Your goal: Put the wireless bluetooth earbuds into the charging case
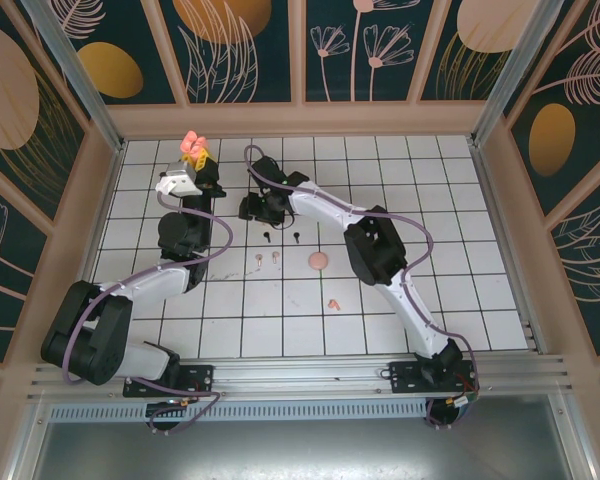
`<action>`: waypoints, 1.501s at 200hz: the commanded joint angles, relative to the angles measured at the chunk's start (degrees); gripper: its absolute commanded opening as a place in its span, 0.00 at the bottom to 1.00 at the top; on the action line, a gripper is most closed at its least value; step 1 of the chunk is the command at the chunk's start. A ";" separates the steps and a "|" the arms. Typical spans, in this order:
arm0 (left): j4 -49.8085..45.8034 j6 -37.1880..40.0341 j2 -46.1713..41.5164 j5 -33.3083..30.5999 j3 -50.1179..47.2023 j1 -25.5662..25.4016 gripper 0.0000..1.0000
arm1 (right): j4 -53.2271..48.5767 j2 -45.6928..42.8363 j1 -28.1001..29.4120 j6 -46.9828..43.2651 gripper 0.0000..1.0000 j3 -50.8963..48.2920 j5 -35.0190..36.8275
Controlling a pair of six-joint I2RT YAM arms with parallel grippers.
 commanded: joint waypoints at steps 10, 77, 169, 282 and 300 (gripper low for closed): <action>2.20 -1.04 -0.90 0.41 0.55 0.49 0.00 | -4.30 -6.33 0.33 0.76 0.56 -0.39 5.42; 3.07 -2.08 0.72 -0.67 2.14 0.47 0.00 | -10.73 -3.72 0.09 13.52 0.59 -0.11 12.58; 4.65 -2.71 1.04 -1.04 1.08 0.51 0.00 | -15.60 3.58 1.21 16.54 0.54 8.96 17.45; 6.06 -2.62 1.20 -1.14 -0.05 0.50 0.00 | -15.07 7.76 2.13 15.71 0.46 12.44 19.02; 6.24 -2.63 1.38 -1.17 -0.09 0.51 0.00 | -15.16 8.36 2.22 15.36 0.45 12.52 19.24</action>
